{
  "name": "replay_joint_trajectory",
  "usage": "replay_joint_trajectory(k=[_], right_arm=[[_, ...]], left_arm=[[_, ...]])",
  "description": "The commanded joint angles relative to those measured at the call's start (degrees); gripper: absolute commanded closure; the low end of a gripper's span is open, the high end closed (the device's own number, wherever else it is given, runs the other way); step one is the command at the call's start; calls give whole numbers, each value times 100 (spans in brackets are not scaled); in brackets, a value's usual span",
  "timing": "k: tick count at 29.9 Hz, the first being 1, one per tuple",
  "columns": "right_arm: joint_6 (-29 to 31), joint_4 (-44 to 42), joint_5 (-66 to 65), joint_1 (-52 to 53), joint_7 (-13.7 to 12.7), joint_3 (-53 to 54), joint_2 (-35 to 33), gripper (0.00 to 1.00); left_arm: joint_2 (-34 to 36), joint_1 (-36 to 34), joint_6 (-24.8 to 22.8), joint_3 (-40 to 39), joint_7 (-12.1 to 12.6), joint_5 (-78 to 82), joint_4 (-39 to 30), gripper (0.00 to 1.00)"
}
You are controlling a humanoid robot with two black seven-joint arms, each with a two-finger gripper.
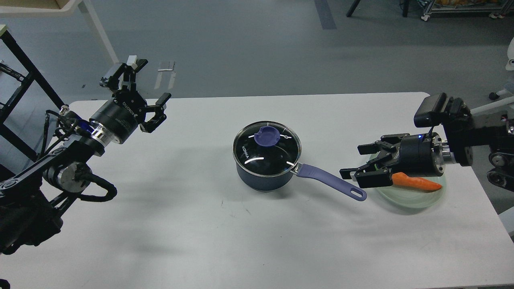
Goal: Open pot lid
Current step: 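Lower the right gripper onto the purple pan handle and close it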
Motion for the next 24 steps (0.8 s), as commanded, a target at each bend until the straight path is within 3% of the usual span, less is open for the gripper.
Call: replay_joint_trajectory(k=[1, 9, 12, 15, 22, 24], right_arm=[[-5, -158, -51, 15, -2, -251, 304, 0], [-14, -527, -60, 103, -2, -567, 902, 6], [-5, -606, -69, 208, -2, -743, 1051, 14], [-5, -747, -60, 314, -2, -910, 1183, 39], [-14, -817, -60, 340, -2, -954, 1254, 42], [-58, -817, -60, 340, -2, -954, 1254, 52]], left_arm=[[-6, 9, 103, 0, 1, 4, -88, 1], [-6, 0, 121, -17, 1, 4, -159, 1], [-6, 9, 121, -17, 1, 4, -167, 1], [-6, 0, 129, -17, 1, -5, -220, 1], [-15, 8, 164, -17, 1, -13, -238, 1], [-23, 8, 173, -17, 1, -13, -238, 1]])
